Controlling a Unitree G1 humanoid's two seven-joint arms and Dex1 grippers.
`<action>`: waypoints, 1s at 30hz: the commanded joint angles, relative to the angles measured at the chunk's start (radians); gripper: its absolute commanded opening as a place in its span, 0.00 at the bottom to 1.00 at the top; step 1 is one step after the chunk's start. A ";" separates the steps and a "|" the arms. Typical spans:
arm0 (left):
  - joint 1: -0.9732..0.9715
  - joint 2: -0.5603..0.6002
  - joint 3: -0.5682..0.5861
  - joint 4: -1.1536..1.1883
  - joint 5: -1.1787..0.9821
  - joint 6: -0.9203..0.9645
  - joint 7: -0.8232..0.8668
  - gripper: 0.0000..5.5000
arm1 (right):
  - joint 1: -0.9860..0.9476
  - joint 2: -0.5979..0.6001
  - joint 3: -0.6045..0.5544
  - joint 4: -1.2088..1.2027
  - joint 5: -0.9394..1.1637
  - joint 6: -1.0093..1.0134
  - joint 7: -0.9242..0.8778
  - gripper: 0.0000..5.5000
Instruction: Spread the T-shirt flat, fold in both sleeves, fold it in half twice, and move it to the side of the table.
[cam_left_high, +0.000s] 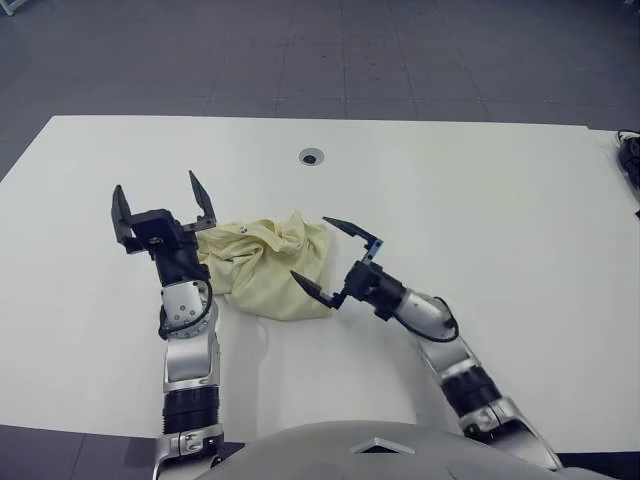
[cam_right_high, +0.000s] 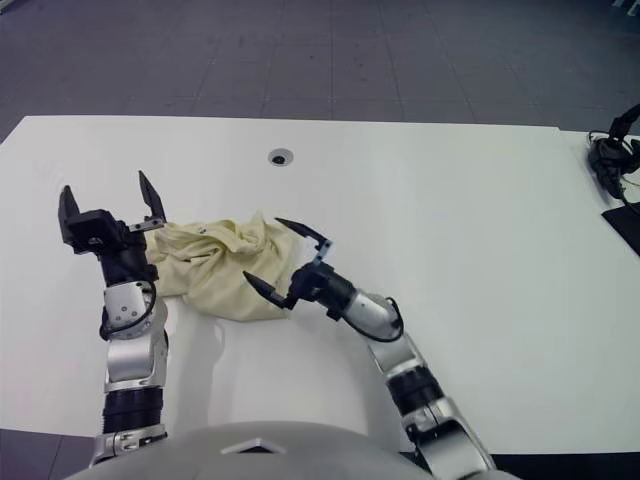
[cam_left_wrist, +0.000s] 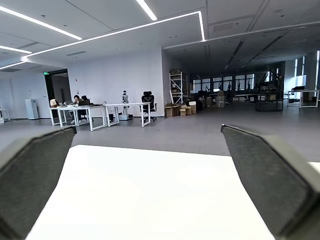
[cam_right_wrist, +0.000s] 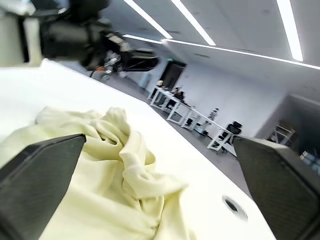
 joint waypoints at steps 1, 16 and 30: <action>-0.035 -0.003 -0.029 0.044 0.012 0.002 -0.015 0.98 | -0.136 -0.029 0.025 0.183 -0.133 -0.083 -0.049 0.94; -0.032 -0.011 -0.049 0.044 0.017 0.001 -0.014 0.98 | -0.332 -0.062 0.105 0.457 -0.414 -0.260 -0.330 0.51; -0.025 -0.008 -0.067 0.044 0.018 0.000 -0.021 0.98 | -0.406 -0.013 0.112 0.578 -0.374 -0.238 -0.318 0.10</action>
